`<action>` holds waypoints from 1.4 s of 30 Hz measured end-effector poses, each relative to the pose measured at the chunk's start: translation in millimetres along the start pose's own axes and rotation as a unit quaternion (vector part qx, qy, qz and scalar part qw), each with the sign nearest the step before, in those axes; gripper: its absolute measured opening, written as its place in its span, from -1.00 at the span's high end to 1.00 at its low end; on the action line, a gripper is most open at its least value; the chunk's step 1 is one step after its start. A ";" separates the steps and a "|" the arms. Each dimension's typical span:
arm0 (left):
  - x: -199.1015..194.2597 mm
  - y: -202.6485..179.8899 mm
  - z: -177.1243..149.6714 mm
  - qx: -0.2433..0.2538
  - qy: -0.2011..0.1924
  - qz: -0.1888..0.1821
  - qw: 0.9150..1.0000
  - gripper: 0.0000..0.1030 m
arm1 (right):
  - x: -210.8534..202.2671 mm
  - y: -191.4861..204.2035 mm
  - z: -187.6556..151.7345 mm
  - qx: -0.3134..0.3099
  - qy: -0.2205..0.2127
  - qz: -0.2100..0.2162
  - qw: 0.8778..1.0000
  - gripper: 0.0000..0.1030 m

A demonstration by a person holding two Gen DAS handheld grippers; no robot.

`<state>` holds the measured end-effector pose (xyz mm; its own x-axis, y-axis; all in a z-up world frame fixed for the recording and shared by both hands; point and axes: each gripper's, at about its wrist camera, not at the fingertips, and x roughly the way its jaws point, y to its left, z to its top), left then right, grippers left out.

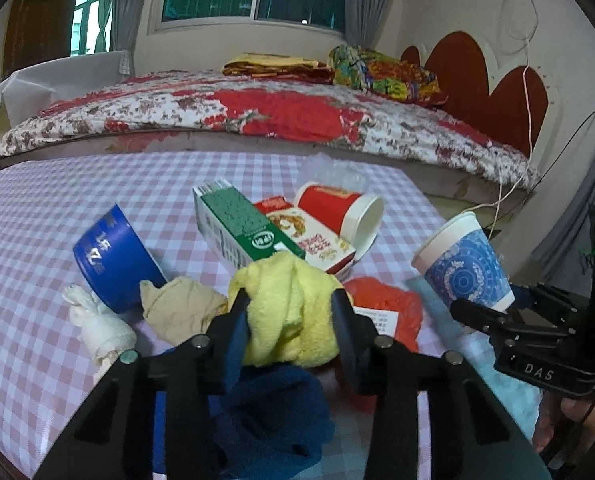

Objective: Collect trash
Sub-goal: 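Grasp the yellow cloth with the left gripper while the right gripper grasps the blue-and-white paper cup, then carry the yellow cloth and paper cup over the black bin and release both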

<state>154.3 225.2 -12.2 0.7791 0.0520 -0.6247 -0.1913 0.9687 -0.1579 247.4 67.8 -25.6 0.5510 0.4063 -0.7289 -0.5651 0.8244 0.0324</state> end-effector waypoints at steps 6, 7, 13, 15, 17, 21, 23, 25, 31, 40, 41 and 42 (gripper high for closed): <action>-16.0 0.8 9.4 0.004 -0.020 -0.006 1.000 0.80 | -20.4 -3.7 2.5 0.001 -0.018 0.001 1.000 -0.12; -16.6 0.8 10.1 0.004 -0.020 -0.005 1.000 0.80 | -23.5 -3.8 3.2 0.000 -0.022 0.000 1.000 -0.12; -6.8 -2.2 3.8 0.019 0.003 -0.014 1.000 0.75 | -32.8 -5.8 4.3 0.005 -0.030 0.002 1.000 -0.12; -6.7 -1.8 -1.3 0.015 -0.003 0.000 1.000 0.36 | -32.5 -4.6 4.2 0.004 -0.029 0.002 1.000 -0.12; -6.7 -2.8 -2.0 0.016 -0.013 0.013 1.000 -0.64 | -30.7 -2.6 3.7 -0.001 -0.025 0.000 1.000 -0.12; 4.0 -4.7 -1.5 0.020 -0.003 0.009 1.000 -0.54 | -20.4 -3.4 1.4 -0.001 -0.013 -0.001 1.000 -0.12; 15.5 -2.1 -0.4 0.016 0.015 0.003 1.000 -0.22 | -15.7 -5.9 1.8 0.005 -0.008 0.002 1.000 -0.12; 25.1 -1.5 -3.0 0.016 0.031 0.006 0.999 0.03 | -12.6 -8.4 4.6 0.005 -0.004 0.003 1.000 -0.12; 29.6 1.7 -5.8 0.012 0.043 -0.011 0.999 0.62 | -9.0 -12.3 6.5 -0.005 0.006 0.016 1.000 -0.12; -7.2 0.1 6.3 0.014 -0.006 -0.001 1.000 0.69 | -28.9 -18.1 0.1 -0.003 -0.025 0.017 1.000 -0.10; -11.2 -1.9 8.5 0.017 -0.013 0.000 1.000 0.69 | -34.9 -20.8 0.6 0.002 -0.032 0.017 0.999 -0.10; -17.2 -4.8 11.6 0.020 -0.022 0.002 1.000 0.69 | -40.3 -22.9 1.0 0.006 -0.037 0.016 0.999 -0.10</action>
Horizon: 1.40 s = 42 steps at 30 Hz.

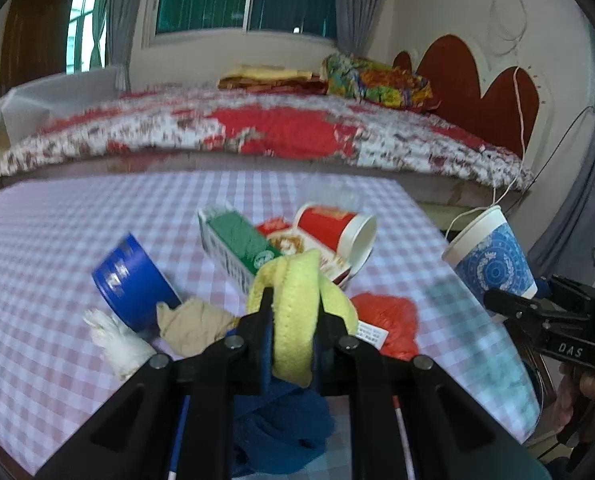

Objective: Collect trash
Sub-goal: 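Carry the yellow cloth and paper cup over the black bin and release both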

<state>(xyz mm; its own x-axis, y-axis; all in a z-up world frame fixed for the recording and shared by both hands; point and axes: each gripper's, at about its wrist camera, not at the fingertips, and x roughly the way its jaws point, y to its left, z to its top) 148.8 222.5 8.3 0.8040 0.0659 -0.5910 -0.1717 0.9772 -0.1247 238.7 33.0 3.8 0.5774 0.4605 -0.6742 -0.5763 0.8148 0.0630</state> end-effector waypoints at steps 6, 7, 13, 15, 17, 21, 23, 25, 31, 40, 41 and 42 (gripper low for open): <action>-29.3 -21.8 14.1 0.022 -0.050 0.011 0.998 0.69 | -36.3 -16.2 -3.4 0.022 -0.027 -0.012 0.999 -0.10; -32.8 -24.7 15.9 0.022 -0.056 0.009 0.998 0.69 | -41.8 -19.1 -5.2 0.024 -0.029 -0.014 0.999 -0.10; -39.9 -58.1 14.2 0.031 -0.053 -0.053 0.997 0.69 | -79.6 -43.3 -30.6 0.043 -0.039 -0.042 0.997 -0.10; -36.1 -80.1 10.0 0.048 -0.047 -0.077 0.995 0.69 | -91.6 -57.1 -44.0 0.053 -0.038 -0.058 0.996 -0.10; -31.9 -106.0 3.6 0.065 -0.039 -0.105 0.992 0.69 | -100.7 -70.8 -54.6 0.061 -0.036 -0.075 0.995 -0.10; -27.0 -156.8 -10.4 0.100 -0.023 -0.152 0.983 0.69 | -125.0 -107.8 -83.9 0.090 -0.027 -0.113 0.989 -0.10; -25.2 -180.3 -18.9 0.113 -0.014 -0.174 0.978 0.69 | -136.5 -124.8 -98.1 0.100 -0.023 -0.132 0.986 -0.10; -22.2 -203.9 -27.9 0.127 -0.002 -0.194 0.973 0.69 | -147.8 -141.0 -112.9 0.111 -0.018 -0.149 0.982 -0.10; -8.5 -269.6 -61.9 0.170 0.045 -0.244 0.954 0.69 | -173.2 -192.4 -172.4 0.156 0.013 -0.196 0.968 -0.10; 26.9 -345.4 -124.8 0.214 0.132 -0.286 0.925 0.69 | -158.8 -241.9 -263.3 0.187 0.095 -0.198 0.957 -0.11; 32.5 -349.3 -129.9 0.213 0.141 -0.287 0.923 0.69 | -154.5 -247.3 -271.8 0.188 0.105 -0.197 0.956 -0.11; 38.8 -354.0 -135.1 0.213 0.151 -0.289 0.921 0.68 | -150.5 -251.1 -279.2 0.190 0.114 -0.194 0.955 -0.12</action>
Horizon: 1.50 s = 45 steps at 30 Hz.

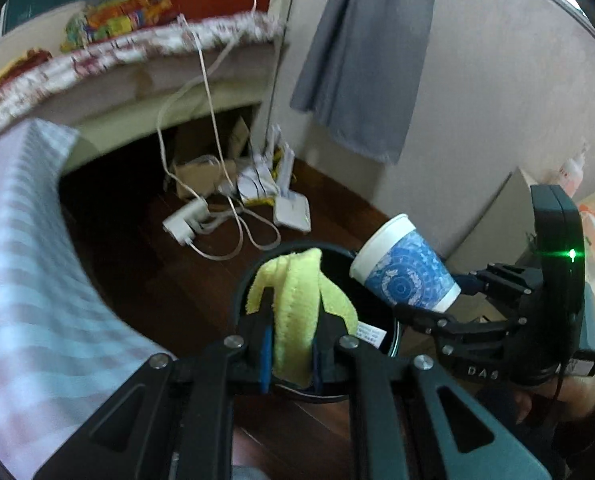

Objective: Collect trash
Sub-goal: 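Carry the yellow cloth and paper cup over the black bin and release both, then move both tools back over the table toward the remaining trash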

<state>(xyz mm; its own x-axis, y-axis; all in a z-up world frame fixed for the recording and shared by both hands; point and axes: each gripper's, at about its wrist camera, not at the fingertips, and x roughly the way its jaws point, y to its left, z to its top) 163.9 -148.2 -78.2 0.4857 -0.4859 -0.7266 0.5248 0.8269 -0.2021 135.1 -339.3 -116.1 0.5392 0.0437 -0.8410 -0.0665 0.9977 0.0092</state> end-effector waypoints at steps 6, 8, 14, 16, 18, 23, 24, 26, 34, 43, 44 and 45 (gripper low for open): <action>36.7 -6.0 -6.8 0.000 0.047 -0.017 0.999 0.62 | 35.8 -9.9 -8.9 -0.008 0.041 0.007 0.999 -0.14; 44.4 -4.0 -8.0 -0.012 0.057 -0.028 0.998 0.33 | 48.9 -9.8 -12.3 -0.022 0.061 0.014 0.998 -0.19; 42.9 4.9 -8.8 -0.030 0.055 0.017 0.998 -0.87 | 72.3 -15.1 -20.9 -0.036 0.090 -0.053 0.994 -1.00; 38.1 7.3 -7.8 -0.030 0.052 0.026 0.998 -0.88 | 65.2 -19.7 -21.7 -0.026 0.083 -0.063 0.994 -1.00; 30.2 8.0 -4.9 -0.024 0.037 0.043 0.998 -0.89 | 52.7 -22.4 -22.8 -0.018 0.065 -0.071 0.995 -1.00; 1.0 1.5 3.0 -0.013 0.001 0.072 0.997 -0.90 | 24.2 -16.4 -12.4 -0.015 0.038 -0.079 0.996 -1.00; -1.6 2.8 5.1 -0.013 -0.005 0.079 0.997 -0.90 | 24.1 -17.3 -7.5 -0.014 0.034 -0.078 0.996 -1.00; -15.5 2.5 7.5 -0.013 -0.019 0.094 0.995 -0.90 | 5.4 -10.5 0.9 -0.016 0.018 -0.081 0.996 -1.00; -59.1 22.9 7.4 -0.028 -0.061 0.137 0.988 -0.92 | -39.0 23.1 33.5 -0.026 -0.036 -0.064 0.997 -1.00; -98.1 56.3 -1.3 -0.062 -0.086 0.175 0.979 -0.92 | -53.6 74.2 50.5 -0.054 -0.058 -0.035 0.996 -1.00; -104.1 61.7 -2.5 -0.068 -0.090 0.180 0.977 -0.92 | -55.1 80.4 52.6 -0.058 -0.061 -0.030 0.996 -1.00; -108.8 64.5 -4.5 -0.071 -0.093 0.183 0.976 -0.92 | -57.2 85.3 54.0 -0.061 -0.063 -0.027 0.996 -1.00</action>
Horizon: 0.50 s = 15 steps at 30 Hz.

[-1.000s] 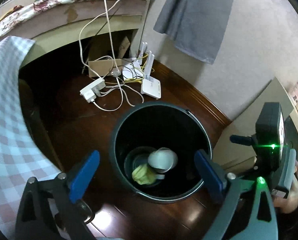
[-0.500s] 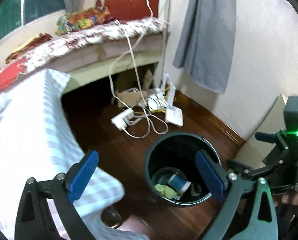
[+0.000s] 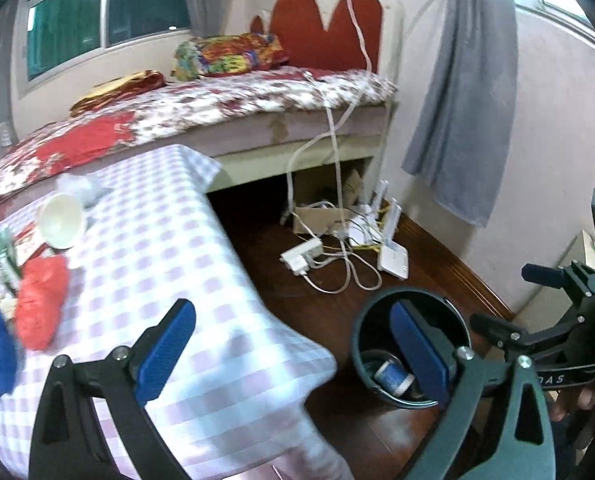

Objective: Collect trash
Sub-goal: 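Move both tools back over the table toward the remaining trash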

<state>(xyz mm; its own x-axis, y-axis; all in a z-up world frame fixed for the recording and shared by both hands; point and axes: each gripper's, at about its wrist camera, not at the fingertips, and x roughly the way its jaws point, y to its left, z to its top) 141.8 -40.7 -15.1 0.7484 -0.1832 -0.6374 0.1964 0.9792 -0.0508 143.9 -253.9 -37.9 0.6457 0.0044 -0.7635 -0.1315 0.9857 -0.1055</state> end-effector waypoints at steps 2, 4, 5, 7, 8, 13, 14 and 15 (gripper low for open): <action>-9.2 12.6 -1.0 -0.010 -0.008 0.011 1.000 -0.92 | -5.2 15.4 7.7 -0.009 -0.009 0.011 1.000 -1.00; -18.6 25.0 -4.0 -0.020 -0.014 0.023 0.999 -0.92 | -11.3 29.1 14.3 -0.017 -0.020 0.021 0.999 -1.00; -23.3 33.8 -5.0 -0.027 -0.017 0.029 0.999 -0.92 | -14.1 37.8 18.6 -0.023 -0.026 0.027 0.999 -1.00; -31.5 46.9 -8.6 -0.037 -0.021 0.040 0.998 -0.92 | -18.4 52.9 24.8 -0.033 -0.035 0.036 0.998 -1.00; -36.1 55.6 -10.1 -0.042 -0.024 0.049 0.998 -0.92 | -20.7 62.4 28.6 -0.041 -0.041 0.041 0.997 -1.00; -57.1 87.6 -19.6 -0.062 -0.034 0.085 0.994 -0.93 | -27.7 101.5 42.5 -0.066 -0.057 0.074 0.993 -1.00; -62.0 96.5 -21.6 -0.067 -0.037 0.093 0.993 -0.93 | -29.2 111.8 45.3 -0.073 -0.061 0.082 0.992 -1.00; -66.6 101.5 -23.6 -0.070 -0.039 0.101 0.992 -0.93 | -29.8 116.1 47.0 -0.077 -0.062 0.086 0.991 -1.00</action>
<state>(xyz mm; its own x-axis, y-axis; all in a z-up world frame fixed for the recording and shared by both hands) 97.0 73.0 4.1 0.8109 0.0169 -0.5850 -0.0481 0.9981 -0.0379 144.8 -131.7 2.5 0.6900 0.2012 -0.6953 -0.3557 0.9309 -0.0836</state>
